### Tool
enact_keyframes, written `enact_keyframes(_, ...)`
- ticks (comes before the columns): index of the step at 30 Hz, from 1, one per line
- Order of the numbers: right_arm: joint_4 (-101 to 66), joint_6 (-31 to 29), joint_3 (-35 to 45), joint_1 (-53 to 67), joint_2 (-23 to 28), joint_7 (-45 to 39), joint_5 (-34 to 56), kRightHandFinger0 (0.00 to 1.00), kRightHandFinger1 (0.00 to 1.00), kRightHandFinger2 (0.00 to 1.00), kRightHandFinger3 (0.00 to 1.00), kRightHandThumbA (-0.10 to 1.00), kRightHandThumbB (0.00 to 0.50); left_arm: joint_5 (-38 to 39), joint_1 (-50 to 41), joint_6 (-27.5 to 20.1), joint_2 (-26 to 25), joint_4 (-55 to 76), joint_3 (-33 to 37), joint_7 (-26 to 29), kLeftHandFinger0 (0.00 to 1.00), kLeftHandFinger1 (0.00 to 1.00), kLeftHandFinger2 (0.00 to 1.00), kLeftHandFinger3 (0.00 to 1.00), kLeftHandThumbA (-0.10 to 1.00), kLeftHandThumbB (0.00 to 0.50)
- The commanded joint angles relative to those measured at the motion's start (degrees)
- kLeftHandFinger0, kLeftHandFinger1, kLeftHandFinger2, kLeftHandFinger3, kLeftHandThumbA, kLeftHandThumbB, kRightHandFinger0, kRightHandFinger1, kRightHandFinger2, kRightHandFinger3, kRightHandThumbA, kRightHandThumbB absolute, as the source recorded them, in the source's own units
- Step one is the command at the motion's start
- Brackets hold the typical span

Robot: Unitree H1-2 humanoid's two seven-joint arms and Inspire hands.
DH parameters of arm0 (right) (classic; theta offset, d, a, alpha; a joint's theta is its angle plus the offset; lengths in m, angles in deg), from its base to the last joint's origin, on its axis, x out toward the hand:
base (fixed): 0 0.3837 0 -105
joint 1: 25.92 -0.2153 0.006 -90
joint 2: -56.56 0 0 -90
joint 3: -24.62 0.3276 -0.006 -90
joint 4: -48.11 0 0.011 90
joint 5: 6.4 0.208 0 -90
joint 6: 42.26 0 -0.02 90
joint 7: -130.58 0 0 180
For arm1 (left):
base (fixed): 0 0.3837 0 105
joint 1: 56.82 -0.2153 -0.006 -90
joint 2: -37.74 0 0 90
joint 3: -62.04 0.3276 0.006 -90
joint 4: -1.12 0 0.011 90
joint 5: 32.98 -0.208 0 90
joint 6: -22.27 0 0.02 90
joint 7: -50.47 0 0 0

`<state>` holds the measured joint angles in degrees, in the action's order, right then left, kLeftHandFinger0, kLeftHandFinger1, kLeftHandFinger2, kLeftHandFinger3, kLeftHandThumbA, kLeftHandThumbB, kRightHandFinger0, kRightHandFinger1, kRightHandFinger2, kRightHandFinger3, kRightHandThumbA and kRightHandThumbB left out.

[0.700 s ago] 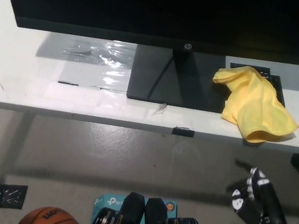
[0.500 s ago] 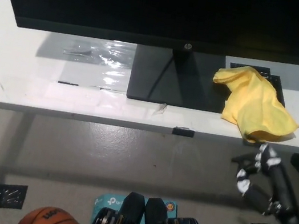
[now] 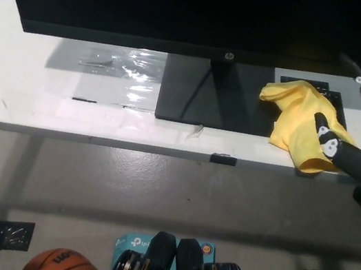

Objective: The robot uses its right hand to pick up the cloth kept in the middle of the desk and use it to wipe the monitor in the middle of the desk by swiping its screen twice

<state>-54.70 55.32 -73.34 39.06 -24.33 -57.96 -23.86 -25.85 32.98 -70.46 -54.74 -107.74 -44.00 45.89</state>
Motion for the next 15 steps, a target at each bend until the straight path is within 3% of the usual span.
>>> enact_keyframes(1,3.5,-3.1,-1.1,-3.1,1.7,-0.2,-4.7,1.00,1.00,1.00,1.00,0.46,0.239,0.8,0.3,-2.1,-0.7,0.4,0.1,-0.7,0.55,0.55,0.11,0.14,0.72,0.500)
enact_keyframes(6,11.2,-6.6,-2.2,-4.0,1.1,0.9,-5.2,1.00,1.00,1.00,1.00,0.48,0.255,0.4,0.2,-2.0,-0.7,0.7,0.1,-0.3,0.53,0.55,0.12,0.14,0.73,0.500)
enact_keyframes(15,27.4,-12.8,-3.5,-7.2,-0.4,0.6,-3.8,1.00,1.00,1.00,1.00,0.39,0.216,0.3,-0.3,-1.4,-0.9,1.6,0.1,-0.2,0.54,0.54,0.09,0.13,0.73,0.500)
